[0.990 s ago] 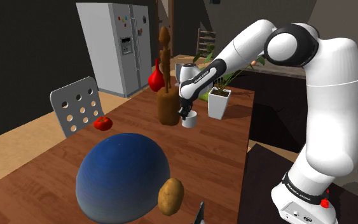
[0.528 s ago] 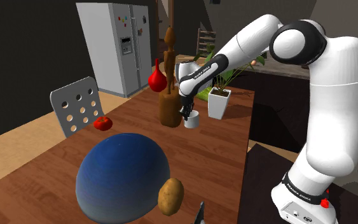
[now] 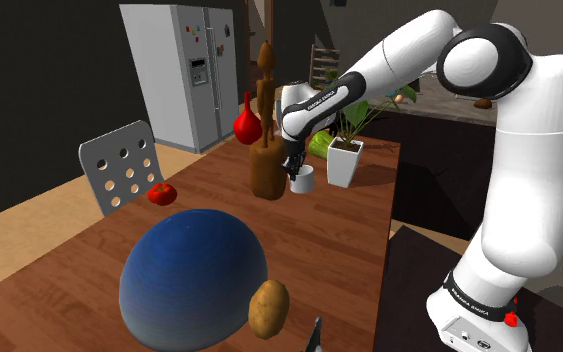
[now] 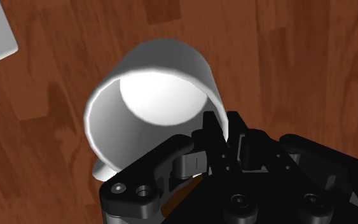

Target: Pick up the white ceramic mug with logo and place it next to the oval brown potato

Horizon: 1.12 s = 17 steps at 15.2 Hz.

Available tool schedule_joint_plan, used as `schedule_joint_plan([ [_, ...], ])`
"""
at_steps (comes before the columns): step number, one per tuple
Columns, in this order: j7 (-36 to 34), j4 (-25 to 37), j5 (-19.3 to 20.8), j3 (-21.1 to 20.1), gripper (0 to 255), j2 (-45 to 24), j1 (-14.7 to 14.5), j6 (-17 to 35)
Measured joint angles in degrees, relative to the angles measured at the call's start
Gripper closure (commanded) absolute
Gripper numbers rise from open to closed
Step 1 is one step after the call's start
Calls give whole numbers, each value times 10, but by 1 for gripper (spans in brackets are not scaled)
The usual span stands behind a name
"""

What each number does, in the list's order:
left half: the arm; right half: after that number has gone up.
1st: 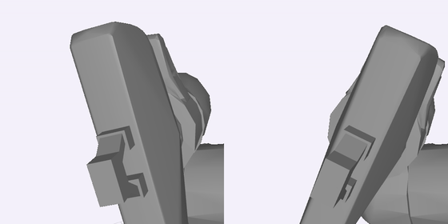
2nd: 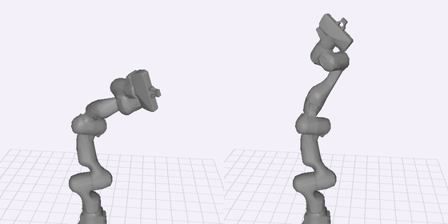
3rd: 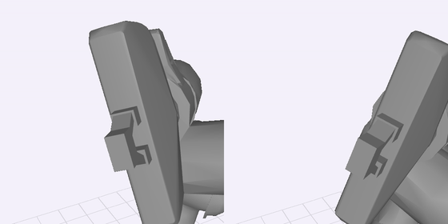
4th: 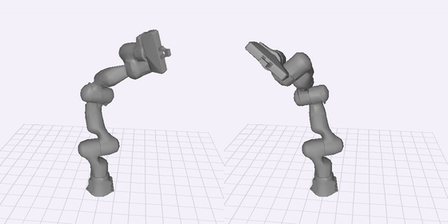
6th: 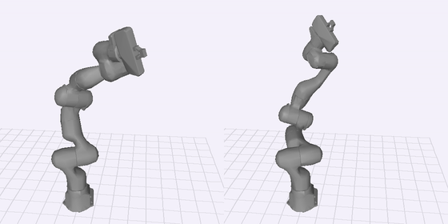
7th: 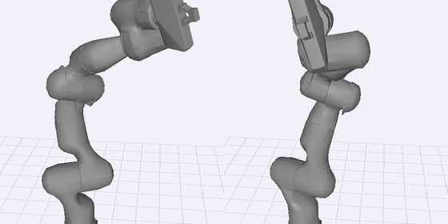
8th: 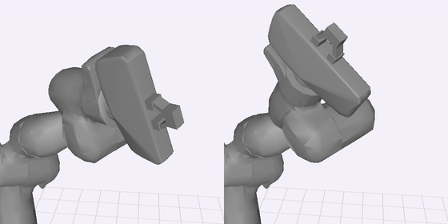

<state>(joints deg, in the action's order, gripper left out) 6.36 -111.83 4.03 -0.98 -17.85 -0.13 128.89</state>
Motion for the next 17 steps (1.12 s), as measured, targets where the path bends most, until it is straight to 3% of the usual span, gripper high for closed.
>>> schedule_joint_plan([
  [12, 5, 36, -4, -1, 255, 43, 0, -80],
  [17, -32, -57, -4, -16, 255, 113, -21, -59],
])
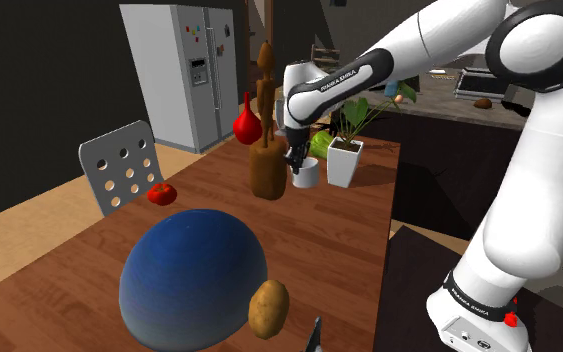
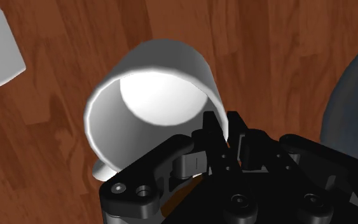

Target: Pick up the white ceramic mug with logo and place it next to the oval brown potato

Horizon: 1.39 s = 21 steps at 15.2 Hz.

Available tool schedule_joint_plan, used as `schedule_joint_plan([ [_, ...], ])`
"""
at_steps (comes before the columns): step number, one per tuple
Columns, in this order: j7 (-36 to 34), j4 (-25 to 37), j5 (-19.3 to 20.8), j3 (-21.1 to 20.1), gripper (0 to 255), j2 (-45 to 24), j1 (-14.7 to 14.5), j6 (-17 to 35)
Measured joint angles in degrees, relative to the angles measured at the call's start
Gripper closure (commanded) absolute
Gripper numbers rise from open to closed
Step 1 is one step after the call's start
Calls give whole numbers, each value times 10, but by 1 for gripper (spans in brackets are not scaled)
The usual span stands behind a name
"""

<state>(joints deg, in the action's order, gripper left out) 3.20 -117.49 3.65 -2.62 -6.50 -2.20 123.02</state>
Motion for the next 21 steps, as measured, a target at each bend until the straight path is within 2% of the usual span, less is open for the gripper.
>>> schedule_joint_plan([
  [13, -122, -211, -30, -71, 255, 182, -70, 24],
  [21, -213, -279, -78, -137, 255, 264, -131, 11],
])
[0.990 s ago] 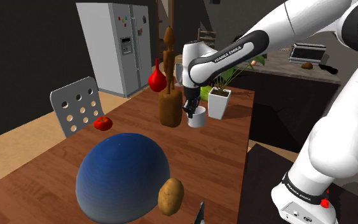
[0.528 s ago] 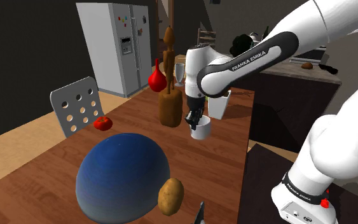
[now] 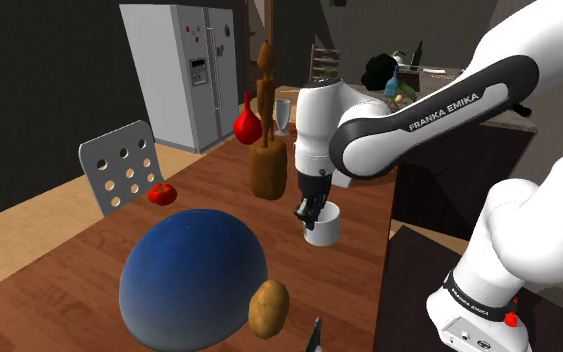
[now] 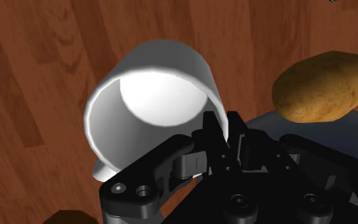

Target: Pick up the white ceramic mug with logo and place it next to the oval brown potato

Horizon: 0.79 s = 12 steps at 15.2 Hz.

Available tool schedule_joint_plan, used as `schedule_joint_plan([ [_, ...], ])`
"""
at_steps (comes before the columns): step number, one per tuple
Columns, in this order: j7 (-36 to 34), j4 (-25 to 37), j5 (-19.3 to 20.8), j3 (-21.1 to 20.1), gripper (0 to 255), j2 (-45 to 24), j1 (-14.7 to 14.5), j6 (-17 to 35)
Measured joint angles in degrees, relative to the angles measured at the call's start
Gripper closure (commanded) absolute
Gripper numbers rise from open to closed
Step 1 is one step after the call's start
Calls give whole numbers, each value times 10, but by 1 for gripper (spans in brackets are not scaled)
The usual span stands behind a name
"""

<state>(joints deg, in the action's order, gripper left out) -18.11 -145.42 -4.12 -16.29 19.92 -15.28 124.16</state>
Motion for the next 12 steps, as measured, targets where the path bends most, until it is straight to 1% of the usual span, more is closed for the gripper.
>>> schedule_joint_plan([
  [5, -58, -32, -36, -44, 255, 42, -43, -8],
  [6, -65, -36, -40, -49, 255, 44, -47, -6],
  [12, -75, -63, -42, -61, 255, 20, -49, 44],
])
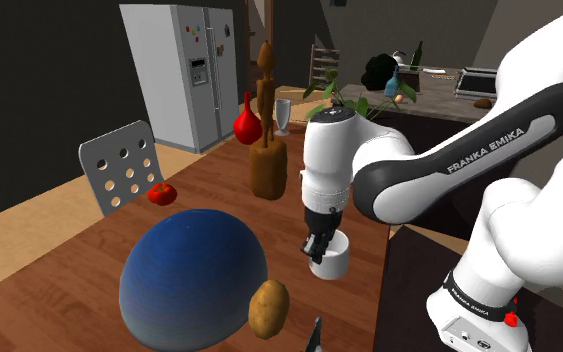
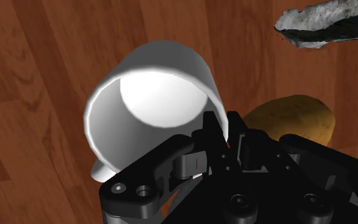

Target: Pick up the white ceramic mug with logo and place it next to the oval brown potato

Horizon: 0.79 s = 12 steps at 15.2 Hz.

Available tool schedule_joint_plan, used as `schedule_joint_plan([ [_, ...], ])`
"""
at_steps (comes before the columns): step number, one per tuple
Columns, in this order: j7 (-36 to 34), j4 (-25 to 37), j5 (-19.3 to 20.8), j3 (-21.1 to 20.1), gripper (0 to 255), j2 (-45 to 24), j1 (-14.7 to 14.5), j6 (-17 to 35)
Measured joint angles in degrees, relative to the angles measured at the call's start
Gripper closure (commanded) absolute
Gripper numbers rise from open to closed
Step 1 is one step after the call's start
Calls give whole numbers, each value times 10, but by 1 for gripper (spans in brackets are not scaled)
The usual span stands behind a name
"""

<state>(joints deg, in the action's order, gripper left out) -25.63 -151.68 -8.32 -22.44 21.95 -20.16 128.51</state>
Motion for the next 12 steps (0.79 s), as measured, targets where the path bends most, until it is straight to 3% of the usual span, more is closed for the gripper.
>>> schedule_joint_plan([
  [12, -25, -35, 22, -23, 255, -86, 13, 118],
])
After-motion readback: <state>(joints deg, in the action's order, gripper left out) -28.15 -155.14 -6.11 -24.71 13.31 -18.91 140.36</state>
